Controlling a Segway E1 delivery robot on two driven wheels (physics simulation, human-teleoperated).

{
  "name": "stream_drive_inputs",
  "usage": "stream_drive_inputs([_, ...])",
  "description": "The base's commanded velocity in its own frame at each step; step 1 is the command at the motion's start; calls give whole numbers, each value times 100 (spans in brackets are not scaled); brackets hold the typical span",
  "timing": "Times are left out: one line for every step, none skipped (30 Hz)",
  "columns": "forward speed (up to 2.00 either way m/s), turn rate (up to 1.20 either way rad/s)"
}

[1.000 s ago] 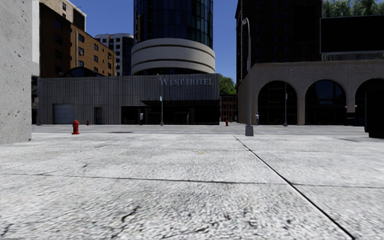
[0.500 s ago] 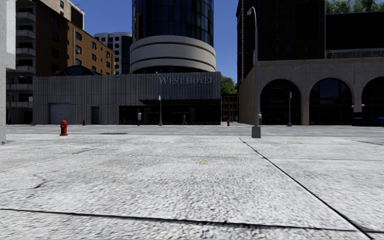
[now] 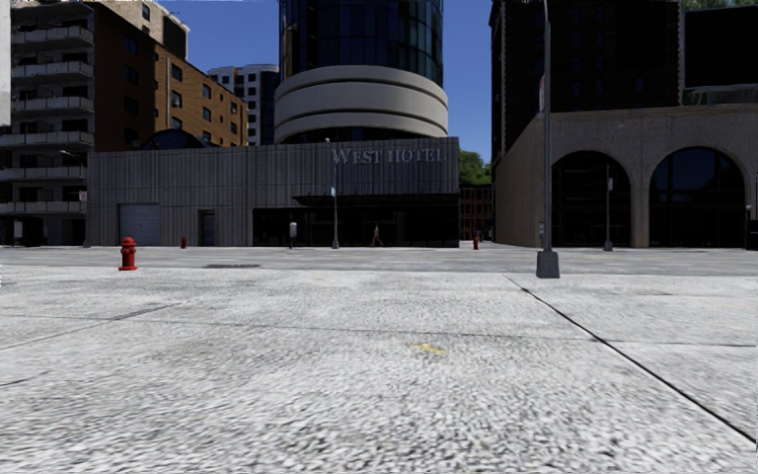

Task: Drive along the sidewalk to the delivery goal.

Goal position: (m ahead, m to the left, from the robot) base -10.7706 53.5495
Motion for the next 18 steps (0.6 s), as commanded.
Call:
stream_drive_inputs([200,32])
stream_drive_inputs([200,37])
stream_drive_inputs([200,43])
stream_drive_inputs([200,43])
stream_drive_inputs([200,46])
stream_drive_inputs([200,47])
stream_drive_inputs([200,47])
stream_drive_inputs([200,47])
stream_drive_inputs([200,47])
stream_drive_inputs([200,47])
stream_drive_inputs([200,47])
stream_drive_inputs([200,47])
stream_drive_inputs([200,47])
stream_drive_inputs([200,47])
stream_drive_inputs([200,47])
stream_drive_inputs([200,47])
stream_drive_inputs([200,47])
stream_drive_inputs([200,47])
